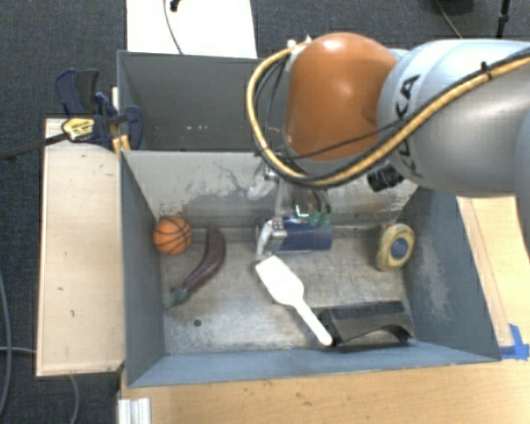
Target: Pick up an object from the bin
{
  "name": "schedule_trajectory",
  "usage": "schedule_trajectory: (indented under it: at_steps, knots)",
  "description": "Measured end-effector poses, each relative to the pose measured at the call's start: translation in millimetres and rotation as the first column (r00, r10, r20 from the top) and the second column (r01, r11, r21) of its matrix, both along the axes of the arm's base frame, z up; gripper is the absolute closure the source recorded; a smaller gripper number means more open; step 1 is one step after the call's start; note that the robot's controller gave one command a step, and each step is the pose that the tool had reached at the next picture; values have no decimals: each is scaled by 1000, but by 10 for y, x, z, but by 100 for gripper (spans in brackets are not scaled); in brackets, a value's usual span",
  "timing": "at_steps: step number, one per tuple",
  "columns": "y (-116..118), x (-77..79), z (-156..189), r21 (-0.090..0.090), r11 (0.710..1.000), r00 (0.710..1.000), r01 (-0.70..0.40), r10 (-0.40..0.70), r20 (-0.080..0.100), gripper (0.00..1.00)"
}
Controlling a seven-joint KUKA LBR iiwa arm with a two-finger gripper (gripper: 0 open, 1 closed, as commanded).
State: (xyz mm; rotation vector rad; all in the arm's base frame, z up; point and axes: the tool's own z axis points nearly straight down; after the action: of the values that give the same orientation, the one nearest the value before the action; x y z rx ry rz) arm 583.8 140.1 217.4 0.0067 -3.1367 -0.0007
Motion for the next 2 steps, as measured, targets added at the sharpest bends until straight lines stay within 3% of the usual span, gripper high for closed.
schedule_trajectory:
  at_steps: [1, 2]
  knots:
    - [-8, 17, 48, 1, 1000, 1000, 3, -3, 8, 0]
    - [-2, 13, -352, 3, 999, 999, 40, -40, 16, 0]
